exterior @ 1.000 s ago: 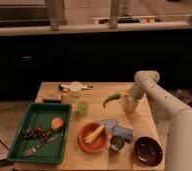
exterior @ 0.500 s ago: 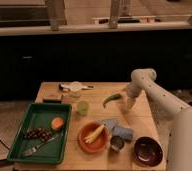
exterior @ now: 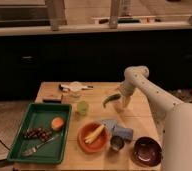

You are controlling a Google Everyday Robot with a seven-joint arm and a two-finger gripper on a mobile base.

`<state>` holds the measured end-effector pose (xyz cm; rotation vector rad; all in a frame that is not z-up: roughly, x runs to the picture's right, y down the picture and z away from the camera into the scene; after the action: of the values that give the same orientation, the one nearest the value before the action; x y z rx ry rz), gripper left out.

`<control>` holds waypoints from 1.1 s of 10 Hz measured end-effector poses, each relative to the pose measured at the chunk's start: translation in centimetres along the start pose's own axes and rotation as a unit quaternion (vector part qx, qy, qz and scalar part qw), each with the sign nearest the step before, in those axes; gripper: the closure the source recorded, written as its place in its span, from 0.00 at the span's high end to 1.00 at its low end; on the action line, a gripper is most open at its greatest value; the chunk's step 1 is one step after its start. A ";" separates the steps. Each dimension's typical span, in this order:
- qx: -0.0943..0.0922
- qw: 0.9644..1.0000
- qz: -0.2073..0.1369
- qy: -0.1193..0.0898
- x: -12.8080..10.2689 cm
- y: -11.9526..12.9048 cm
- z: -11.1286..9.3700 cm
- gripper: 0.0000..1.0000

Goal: Place pepper in plastic cup

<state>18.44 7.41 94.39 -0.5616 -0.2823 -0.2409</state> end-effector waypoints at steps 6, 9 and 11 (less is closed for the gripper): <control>-0.016 0.999 -0.036 -0.008 -1.8 -0.1 1.4 0.39; -0.022 0.999 -0.035 -0.009 -1.4 0.2 1.7 0.09; -0.021 0.999 -0.036 -0.010 -1.3 0.1 1.7 0.00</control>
<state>16.86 8.61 95.32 -0.5960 -0.3167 -0.3111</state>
